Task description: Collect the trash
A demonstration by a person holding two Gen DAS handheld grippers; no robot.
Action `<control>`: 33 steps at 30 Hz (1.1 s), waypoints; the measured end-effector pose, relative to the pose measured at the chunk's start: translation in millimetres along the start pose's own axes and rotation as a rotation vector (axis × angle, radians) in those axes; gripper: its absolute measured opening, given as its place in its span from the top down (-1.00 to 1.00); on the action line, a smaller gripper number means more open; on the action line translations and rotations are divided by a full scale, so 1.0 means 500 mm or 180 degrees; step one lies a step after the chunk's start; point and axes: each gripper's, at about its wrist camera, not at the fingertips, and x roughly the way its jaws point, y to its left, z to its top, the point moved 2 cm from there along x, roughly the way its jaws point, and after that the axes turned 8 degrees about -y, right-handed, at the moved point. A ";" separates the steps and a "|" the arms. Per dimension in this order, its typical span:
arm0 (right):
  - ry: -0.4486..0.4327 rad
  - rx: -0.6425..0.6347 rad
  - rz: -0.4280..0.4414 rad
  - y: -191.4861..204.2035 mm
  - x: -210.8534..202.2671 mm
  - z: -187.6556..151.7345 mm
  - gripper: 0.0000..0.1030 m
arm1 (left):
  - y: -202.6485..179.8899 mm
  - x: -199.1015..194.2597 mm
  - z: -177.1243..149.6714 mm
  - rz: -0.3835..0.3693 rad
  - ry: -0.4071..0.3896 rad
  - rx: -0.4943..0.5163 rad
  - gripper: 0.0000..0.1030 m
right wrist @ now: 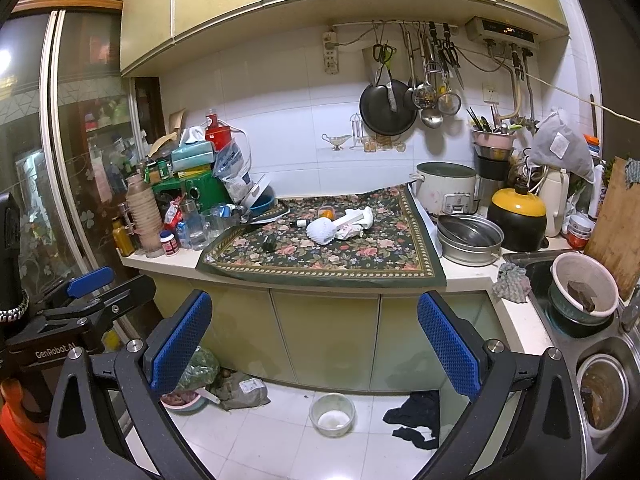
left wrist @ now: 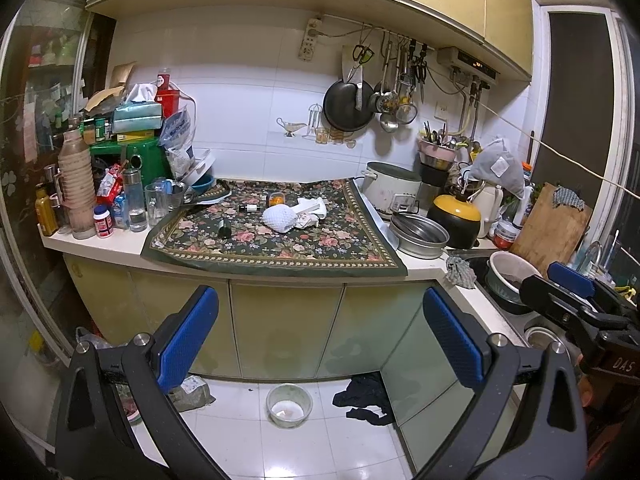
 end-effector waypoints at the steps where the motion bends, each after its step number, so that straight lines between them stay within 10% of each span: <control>1: 0.0001 0.0002 -0.0001 0.000 0.002 0.000 -0.98 | 0.000 0.006 0.005 0.0000 0.0003 0.0006 -0.99; 33: 0.0091 0.0054 0.0034 -0.048 0.168 0.028 -0.98 | 0.102 0.239 0.074 0.0372 -0.0057 -0.0227 -1.00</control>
